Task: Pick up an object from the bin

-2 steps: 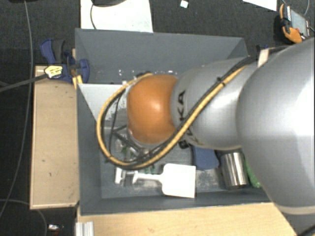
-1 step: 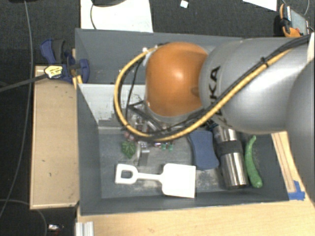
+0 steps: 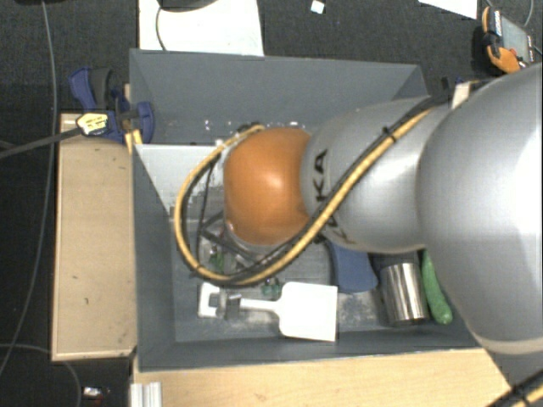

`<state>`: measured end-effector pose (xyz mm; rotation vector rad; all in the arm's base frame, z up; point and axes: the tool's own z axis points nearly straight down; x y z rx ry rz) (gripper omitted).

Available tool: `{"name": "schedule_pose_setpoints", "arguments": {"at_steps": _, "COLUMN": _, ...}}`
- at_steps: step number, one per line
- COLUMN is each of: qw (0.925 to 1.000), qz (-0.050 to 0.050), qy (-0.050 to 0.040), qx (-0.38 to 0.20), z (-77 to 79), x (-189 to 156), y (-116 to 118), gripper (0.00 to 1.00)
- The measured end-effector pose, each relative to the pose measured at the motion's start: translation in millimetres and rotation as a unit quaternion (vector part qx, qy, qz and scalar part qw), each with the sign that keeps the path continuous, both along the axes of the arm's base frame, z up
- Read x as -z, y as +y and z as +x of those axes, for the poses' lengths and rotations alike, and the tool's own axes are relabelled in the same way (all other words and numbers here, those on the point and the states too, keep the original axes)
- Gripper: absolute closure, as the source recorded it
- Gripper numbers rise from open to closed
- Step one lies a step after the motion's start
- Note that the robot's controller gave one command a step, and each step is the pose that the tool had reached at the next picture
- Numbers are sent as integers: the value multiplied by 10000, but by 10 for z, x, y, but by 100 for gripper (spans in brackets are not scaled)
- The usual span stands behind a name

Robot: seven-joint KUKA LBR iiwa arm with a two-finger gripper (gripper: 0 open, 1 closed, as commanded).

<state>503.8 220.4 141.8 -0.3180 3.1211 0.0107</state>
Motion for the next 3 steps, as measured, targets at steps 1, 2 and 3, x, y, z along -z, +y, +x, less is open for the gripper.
{"name": "schedule_pose_setpoints", "arguments": {"at_steps": 1, "qw": 9976, "qz": 9, "qy": -51, "qx": 686, "z": 127, "x": -225, "y": -141, "gripper": 0}}
{"name": "schedule_pose_setpoints", "arguments": {"at_steps": 2, "qw": 9928, "qz": -3, "qy": -19, "qx": -1195, "z": -43, "x": 430, "y": -243, "gripper": 0}}
{"name": "schedule_pose_setpoints", "arguments": {"at_steps": 3, "qw": 9994, "qz": 22, "qy": -104, "qx": -326, "z": 216, "x": 636, "y": -261, "gripper": 0}}
